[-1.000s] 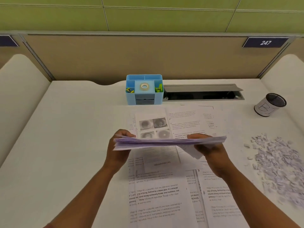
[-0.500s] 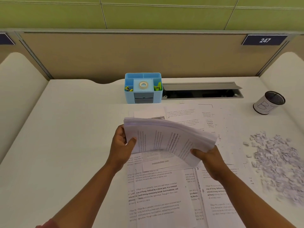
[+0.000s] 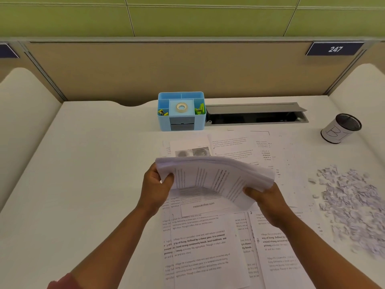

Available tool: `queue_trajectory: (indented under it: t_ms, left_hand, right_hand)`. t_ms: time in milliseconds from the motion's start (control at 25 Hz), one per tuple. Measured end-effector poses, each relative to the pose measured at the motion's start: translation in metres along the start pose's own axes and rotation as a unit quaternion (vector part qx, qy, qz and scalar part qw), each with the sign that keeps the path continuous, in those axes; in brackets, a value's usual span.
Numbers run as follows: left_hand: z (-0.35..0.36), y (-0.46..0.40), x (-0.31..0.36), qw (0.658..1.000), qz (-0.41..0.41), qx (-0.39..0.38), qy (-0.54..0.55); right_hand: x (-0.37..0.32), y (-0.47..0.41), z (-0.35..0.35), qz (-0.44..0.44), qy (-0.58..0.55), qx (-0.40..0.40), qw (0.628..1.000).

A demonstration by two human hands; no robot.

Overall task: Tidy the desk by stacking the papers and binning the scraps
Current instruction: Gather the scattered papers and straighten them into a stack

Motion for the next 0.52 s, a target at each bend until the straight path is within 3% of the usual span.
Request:
queue_trajectory:
  t_ms: [520]
  left_hand:
    - [0.006,0.01,-0.012,0.999,-0.024,0.026,0.017]
  right_hand:
    - [0.01,0.007,0.01,-0.001,0.024,-0.018,1.0]
Point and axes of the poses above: each hand's wrist, its own y-axis away from the middle knuckle, its own z-axis out of the palm, x = y × z, the point moved 3 cm from there along -y, towards the middle knuckle, and after that the axes turned 4 degrees about -z, right-handed, at the moved point
